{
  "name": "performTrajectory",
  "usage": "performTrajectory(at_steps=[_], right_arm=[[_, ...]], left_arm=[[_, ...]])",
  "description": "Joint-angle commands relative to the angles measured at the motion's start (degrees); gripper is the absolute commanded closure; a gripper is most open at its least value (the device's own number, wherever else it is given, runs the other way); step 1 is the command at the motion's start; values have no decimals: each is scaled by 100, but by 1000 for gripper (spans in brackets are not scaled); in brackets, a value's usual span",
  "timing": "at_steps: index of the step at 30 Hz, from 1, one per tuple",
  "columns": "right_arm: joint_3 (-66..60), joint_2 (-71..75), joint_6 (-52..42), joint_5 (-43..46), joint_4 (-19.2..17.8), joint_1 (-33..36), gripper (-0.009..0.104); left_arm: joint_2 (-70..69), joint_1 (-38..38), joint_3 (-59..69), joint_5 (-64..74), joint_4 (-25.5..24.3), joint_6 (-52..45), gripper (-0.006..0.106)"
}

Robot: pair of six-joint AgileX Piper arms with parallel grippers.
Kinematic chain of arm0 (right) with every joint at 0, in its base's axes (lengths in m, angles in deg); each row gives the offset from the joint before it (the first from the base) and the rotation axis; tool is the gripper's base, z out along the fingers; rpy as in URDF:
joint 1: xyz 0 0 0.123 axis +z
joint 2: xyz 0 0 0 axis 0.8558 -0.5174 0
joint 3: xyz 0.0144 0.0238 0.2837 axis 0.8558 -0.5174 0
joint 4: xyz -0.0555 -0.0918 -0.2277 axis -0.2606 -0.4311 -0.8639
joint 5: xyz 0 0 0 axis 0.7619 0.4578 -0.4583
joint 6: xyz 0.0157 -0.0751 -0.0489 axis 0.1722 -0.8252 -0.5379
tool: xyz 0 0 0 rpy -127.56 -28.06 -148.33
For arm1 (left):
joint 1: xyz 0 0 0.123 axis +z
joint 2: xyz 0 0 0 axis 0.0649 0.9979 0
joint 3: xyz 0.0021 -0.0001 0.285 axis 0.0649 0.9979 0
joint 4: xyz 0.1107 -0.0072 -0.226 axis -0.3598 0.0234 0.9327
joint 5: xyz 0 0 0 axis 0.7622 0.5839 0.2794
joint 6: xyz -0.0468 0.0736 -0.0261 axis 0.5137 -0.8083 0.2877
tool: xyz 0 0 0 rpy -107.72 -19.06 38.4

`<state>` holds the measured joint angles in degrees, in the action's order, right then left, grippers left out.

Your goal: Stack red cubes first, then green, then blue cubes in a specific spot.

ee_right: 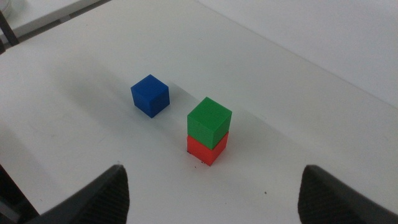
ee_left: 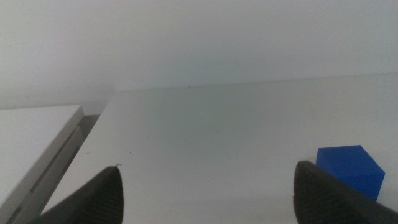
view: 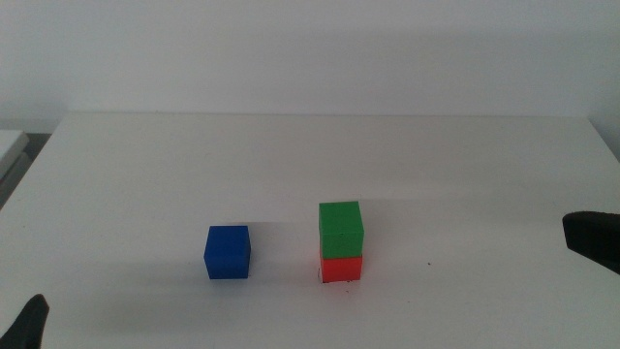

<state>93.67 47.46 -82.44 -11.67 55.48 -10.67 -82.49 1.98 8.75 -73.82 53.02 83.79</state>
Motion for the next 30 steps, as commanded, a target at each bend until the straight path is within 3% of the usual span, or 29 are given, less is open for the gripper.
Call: performTrajectory(at_steps=[1, 9, 17, 22, 27, 30], right_arm=[[-15, 34, 65, 77, -17, -27, 2], [-15, 34, 113, 112, -17, -27, 2], [-15, 34, 113, 112, -17, -27, 2], [-15, 34, 113, 112, -17, -27, 2], [-15, 34, 113, 112, -17, -27, 2], [-15, 34, 113, 112, -17, -27, 2]], left_arm=[[-14, 3, 2, -73, -5, 0, 7], [174, 3, -189, 33, -373, 10, 7], [3223, 0, -3654, 3352, -123, -1, 7], [4786, 0, -5180, 5040, 72, 674, 7], [6015, -128, -5880, 5411, 644, 324, 7], [6681, -644, -6087, 5437, 576, 828, 7]])
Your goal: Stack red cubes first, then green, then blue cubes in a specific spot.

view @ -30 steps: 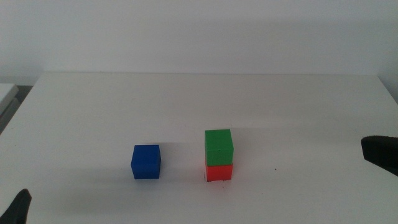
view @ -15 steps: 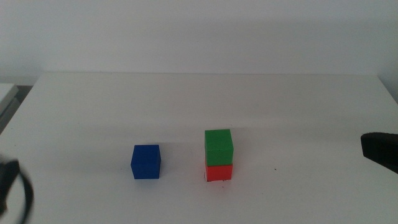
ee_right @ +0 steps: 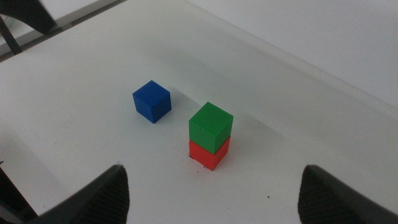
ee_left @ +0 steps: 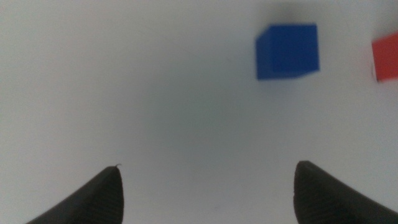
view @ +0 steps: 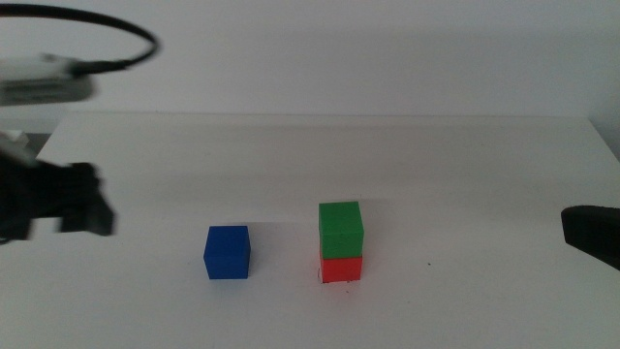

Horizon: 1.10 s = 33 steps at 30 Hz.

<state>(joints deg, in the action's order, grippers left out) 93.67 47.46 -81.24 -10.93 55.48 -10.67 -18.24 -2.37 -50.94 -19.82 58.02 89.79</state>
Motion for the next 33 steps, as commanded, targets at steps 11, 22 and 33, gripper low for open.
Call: performTrajectory(at_steps=[11, 22, 33], right_arm=[[-15, 34, -7, 38, -17, -27, 2], [-15, 34, -7, 38, -31, -27, 2], [-15, 34, -7, 38, -31, -27, 2]], left_arm=[[2400, -1878, -1190, -476, -1285, 2754, 7], [3616, -1854, -1305, -1332, -723, 2751, 7], [4072, -1854, -1305, -1788, -679, 2765, 7]])
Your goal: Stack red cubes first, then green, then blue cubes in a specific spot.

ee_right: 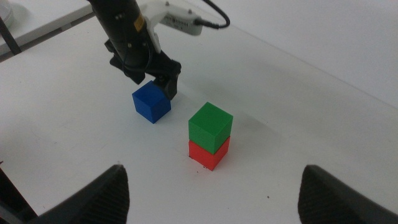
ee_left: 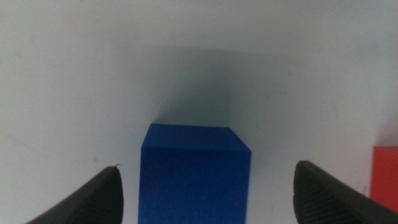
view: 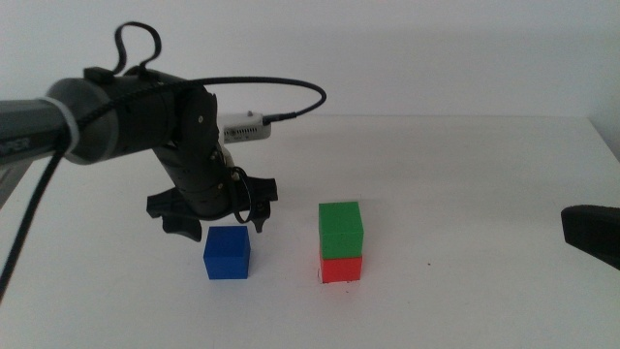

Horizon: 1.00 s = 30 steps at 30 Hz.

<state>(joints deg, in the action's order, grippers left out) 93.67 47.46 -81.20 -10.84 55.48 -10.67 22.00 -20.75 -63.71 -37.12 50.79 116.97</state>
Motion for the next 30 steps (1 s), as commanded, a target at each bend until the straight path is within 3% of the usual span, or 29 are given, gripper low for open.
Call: performTrajectory(at_steps=[1, 7, 11, 14, 19, 26, 30], right_arm=[[-15, 34, -12, 28, -31, -27, 2], [-15, 34, -12, 28, -31, -27, 2], [-15, 34, -12, 28, -31, -27, 2], [-15, 34, -12, 28, -31, -27, 2], [-15, 34, -12, 28, -31, -27, 2], [-15, 34, -12, 28, -31, -27, 2], [-15, 34, -12, 28, -31, -27, 2]], left_arm=[[112, -16, -18, -58, 44, 47, 7], [417, -16, -18, -116, 0, -12, 8], [479, -16, -18, -157, 0, -12, 21], [468, -16, -18, 78, -100, -12, 47], [62, -16, -18, 594, -102, 54, 102], [-842, -574, -929, 1367, 128, 55, 102], [-672, -1382, -1930, 1940, -536, 744, 102]])
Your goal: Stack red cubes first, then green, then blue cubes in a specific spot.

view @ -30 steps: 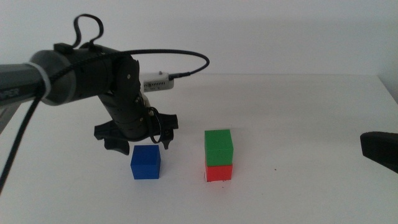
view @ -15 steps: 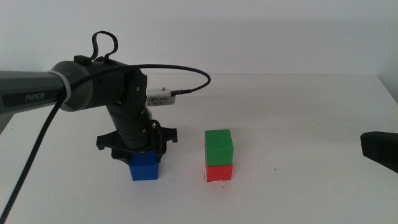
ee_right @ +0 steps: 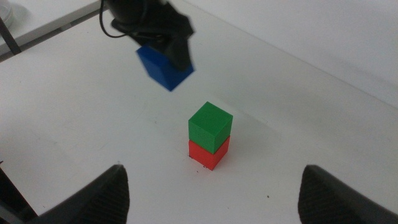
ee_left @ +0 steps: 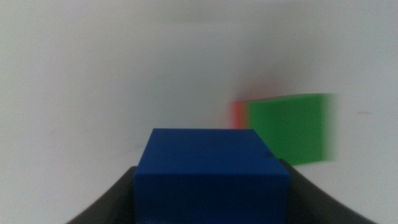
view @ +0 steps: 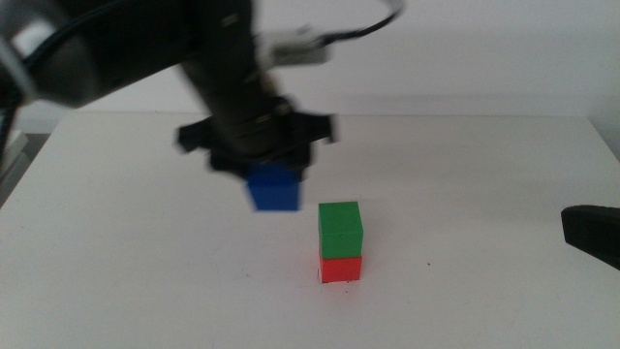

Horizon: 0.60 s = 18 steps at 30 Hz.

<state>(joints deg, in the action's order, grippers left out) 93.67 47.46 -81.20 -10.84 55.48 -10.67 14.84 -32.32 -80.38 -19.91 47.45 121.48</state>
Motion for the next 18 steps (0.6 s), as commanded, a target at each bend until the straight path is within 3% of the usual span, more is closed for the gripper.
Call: performTrajectory(at_steps=[1, 4, 12, 18], right_arm=[[-15, 34, -12, 28, -31, -27, 2], [-15, 34, -12, 28, -31, -27, 2], [-15, 34, -12, 28, -31, -27, 2], [-15, 34, -12, 28, -31, -27, 2]], left_arm=[[141, -448, -496, 312, -467, 523, 102], [503, -896, -1099, 358, -980, 1047, 102], [1120, -1023, -1397, 358, -669, 1270, 102], [1278, -1007, -1397, 358, -764, 1569, 102]])
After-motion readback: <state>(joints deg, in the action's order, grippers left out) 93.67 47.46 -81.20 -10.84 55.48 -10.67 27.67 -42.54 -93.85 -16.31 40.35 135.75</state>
